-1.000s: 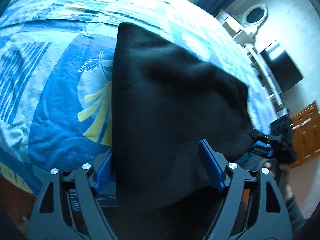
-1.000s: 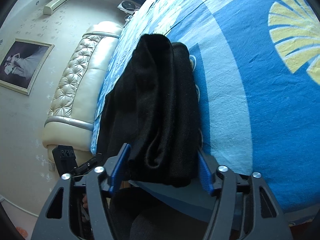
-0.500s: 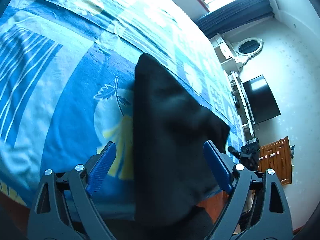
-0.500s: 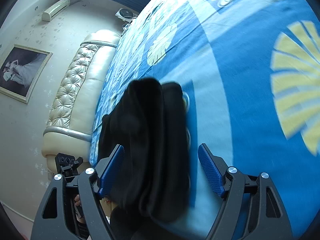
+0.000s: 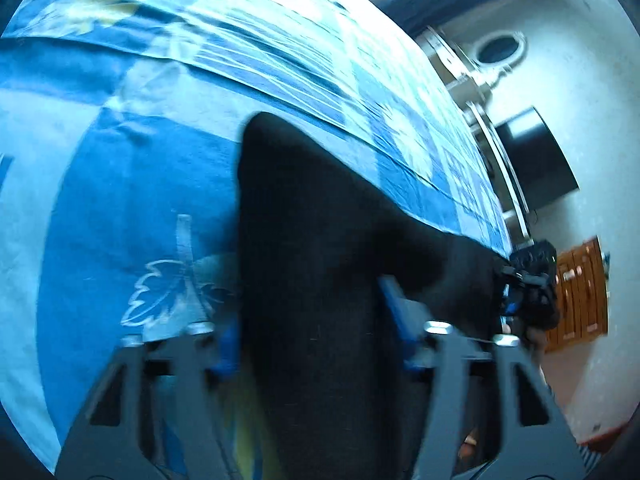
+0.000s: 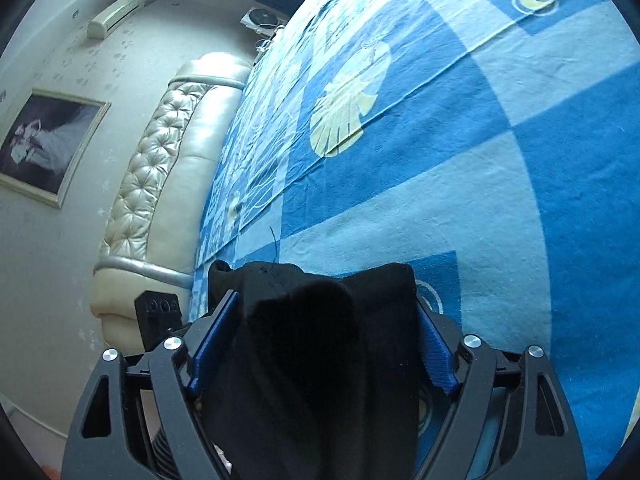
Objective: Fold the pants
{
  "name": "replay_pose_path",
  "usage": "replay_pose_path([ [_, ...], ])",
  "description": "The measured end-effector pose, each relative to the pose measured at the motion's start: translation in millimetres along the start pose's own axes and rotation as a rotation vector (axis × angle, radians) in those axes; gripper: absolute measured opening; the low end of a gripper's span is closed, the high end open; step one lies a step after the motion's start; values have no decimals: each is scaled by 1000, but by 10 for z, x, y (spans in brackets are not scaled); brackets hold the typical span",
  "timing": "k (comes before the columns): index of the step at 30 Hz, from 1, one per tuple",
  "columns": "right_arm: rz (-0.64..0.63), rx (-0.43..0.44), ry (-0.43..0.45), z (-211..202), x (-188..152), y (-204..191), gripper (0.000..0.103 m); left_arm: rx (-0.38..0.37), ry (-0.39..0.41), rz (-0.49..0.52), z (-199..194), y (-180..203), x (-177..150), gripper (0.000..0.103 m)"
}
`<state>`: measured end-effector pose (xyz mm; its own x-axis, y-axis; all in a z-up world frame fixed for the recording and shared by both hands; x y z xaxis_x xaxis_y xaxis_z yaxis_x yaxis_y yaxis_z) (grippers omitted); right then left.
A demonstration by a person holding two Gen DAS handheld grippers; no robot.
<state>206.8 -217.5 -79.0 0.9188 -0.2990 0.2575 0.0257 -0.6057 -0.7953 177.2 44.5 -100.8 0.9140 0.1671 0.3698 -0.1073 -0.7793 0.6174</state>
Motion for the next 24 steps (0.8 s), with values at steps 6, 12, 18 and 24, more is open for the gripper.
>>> replay_pose_path([
  [6, 8, 11, 16, -12, -5, 24, 47, 121, 39, 133, -44, 207, 10, 30],
  [12, -21, 26, 50, -67, 79, -21, 41, 209, 79, 218, -89, 369, 182, 24],
  [18, -49, 21, 89, 11, 422, -160, 39, 277, 112, 243, -27, 397, 499, 23],
  [24, -78, 10, 118, 143, 844, -297, 39, 309, 152, 208, 62, 303, 982, 23],
])
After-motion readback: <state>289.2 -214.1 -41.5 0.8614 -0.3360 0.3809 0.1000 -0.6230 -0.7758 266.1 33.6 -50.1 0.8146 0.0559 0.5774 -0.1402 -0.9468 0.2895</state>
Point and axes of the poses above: each gripper's, at about its wrist camera, not at the fingertips, and z roughly the way its jaws point, y to its right, x to its top, the point moved 6 cm from there along z, roughly the way its jaws point, and after that the axes turned 2 degrees about y, right-handed, at the moved point
